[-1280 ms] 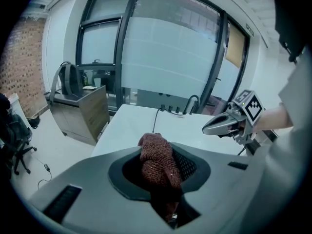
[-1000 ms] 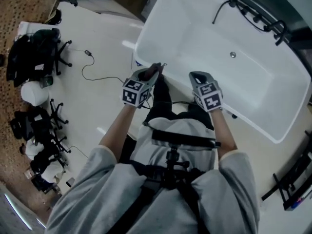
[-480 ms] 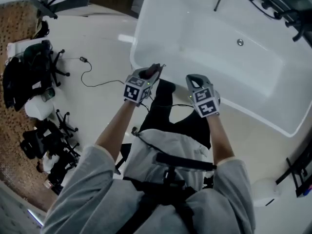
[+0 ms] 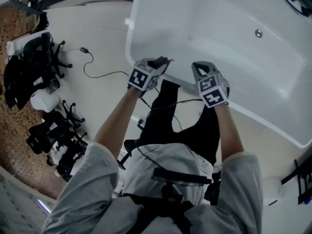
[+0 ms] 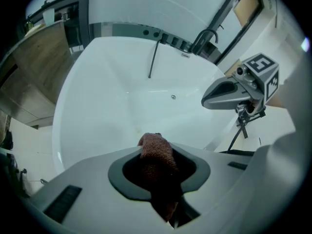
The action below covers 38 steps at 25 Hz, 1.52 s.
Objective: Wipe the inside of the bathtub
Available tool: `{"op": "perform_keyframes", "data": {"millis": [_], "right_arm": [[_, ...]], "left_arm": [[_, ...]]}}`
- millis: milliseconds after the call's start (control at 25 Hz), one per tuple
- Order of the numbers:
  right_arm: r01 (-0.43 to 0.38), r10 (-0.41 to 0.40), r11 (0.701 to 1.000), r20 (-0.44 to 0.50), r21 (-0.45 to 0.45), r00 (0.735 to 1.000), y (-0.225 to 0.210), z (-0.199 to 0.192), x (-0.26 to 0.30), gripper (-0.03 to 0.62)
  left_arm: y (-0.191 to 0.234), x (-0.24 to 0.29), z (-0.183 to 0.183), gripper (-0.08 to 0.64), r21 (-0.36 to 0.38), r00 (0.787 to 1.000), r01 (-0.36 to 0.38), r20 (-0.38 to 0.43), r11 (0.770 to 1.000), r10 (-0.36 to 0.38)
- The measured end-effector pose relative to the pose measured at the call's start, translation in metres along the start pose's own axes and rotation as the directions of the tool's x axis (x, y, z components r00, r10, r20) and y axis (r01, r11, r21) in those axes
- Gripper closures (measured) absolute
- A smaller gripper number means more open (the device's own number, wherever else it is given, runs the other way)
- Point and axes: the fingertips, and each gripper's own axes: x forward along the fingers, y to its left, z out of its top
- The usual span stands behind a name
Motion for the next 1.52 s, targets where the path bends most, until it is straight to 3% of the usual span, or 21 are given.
{"op": "perform_keyframes", "data": {"millis": [360, 720, 920, 1120, 1280, 1520], "right_arm": [[0.013, -0.013, 1.000, -0.004, 0.011, 1.000, -0.030, -0.003, 0.028, 0.586], [0.018, -0.017, 0.999, -0.010, 0.031, 1.000, -0.037, -0.014, 0.026, 0.586], [0.023, -0.023, 0.998, -0.008, 0.053, 1.000, -0.045, -0.019, 0.021, 0.586], [0.048, -0.048, 0.994, -0.006, 0.099, 0.999, -0.062, -0.026, 0.012, 0.586], [0.056, -0.056, 0.992, -0.008, 0.113, 0.998, -0.070, -0.029, 0.009, 0.586], [0.055, -0.054, 0.992, -0.010, 0.117, 0.998, -0.075, -0.030, 0.018, 0.586]], "left_arm": [[0.025, 0.040, 0.000, 0.460, 0.038, 0.990, 0.037, -0.136, 0.999, -0.031], [0.025, 0.068, -0.024, 0.460, 0.046, 0.950, 0.091, -0.304, 0.995, -0.073], [0.010, 0.081, -0.027, 0.460, 0.039, 0.934, 0.128, -0.341, 0.991, -0.107], [-0.028, 0.101, -0.018, 0.462, 0.011, 0.916, 0.209, -0.352, 0.978, -0.192], [-0.054, 0.114, -0.012, 0.460, 0.029, 0.902, 0.261, -0.364, 0.965, -0.233], [-0.033, 0.113, -0.020, 0.460, -0.010, 0.892, 0.251, -0.386, 0.968, -0.235]]}}
